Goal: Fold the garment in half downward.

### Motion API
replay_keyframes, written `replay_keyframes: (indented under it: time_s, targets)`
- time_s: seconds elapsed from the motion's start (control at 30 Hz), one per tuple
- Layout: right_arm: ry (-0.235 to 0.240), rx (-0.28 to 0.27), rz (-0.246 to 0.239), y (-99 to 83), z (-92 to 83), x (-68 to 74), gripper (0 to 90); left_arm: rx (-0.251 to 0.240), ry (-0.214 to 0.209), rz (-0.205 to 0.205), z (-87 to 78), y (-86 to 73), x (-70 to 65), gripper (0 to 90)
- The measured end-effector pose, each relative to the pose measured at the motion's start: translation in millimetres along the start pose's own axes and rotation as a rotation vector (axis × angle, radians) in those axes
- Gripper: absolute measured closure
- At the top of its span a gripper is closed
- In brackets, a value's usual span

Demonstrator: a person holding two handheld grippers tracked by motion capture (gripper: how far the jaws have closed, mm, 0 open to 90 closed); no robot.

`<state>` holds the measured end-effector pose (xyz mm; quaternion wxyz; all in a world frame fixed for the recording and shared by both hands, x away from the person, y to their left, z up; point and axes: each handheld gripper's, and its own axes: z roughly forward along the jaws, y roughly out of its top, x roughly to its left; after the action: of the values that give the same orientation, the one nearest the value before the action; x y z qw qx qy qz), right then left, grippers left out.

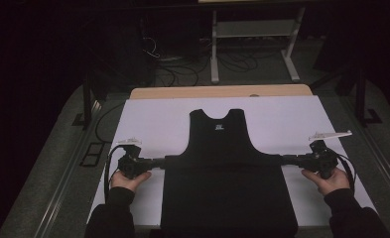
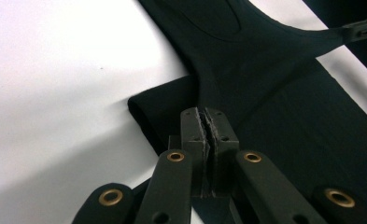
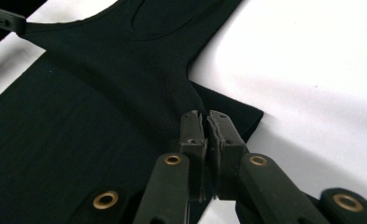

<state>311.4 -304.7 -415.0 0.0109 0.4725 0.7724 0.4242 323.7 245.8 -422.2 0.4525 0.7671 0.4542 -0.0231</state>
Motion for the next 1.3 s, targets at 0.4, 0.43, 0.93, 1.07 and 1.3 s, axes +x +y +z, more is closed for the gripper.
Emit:
replay_keyframes:
  time_s: [0.4, 0.43, 0.93, 1.07, 1.3]
  targets:
    - [0.008, 0.028, 0.006, -7.6, -0.9, 4.7, 83.8, 0.018, -0.009, 0.001, -2.7, -5.9, -5.2, 86.3]
    - [0.01, 0.033, 0.006, -8.2, -1.0, 4.7, 83.7, 0.022, -0.008, 0.0, -2.7, -6.6, -5.8, 86.3]
    - [0.033, 0.066, 0.014, -17.5, -3.1, 9.8, 83.7, 0.043, -0.022, -0.005, -7.0, -14.6, -11.4, 86.3]
    - [0.036, 0.071, 0.018, -19.1, -3.2, 10.4, 83.7, 0.058, -0.026, -0.006, -6.6, -17.1, -11.4, 86.3]
    - [0.041, 0.089, 0.023, -24.0, -3.1, 12.4, 83.5, 0.061, -0.025, 0.004, -9.3, -18.7, -12.9, 86.3]
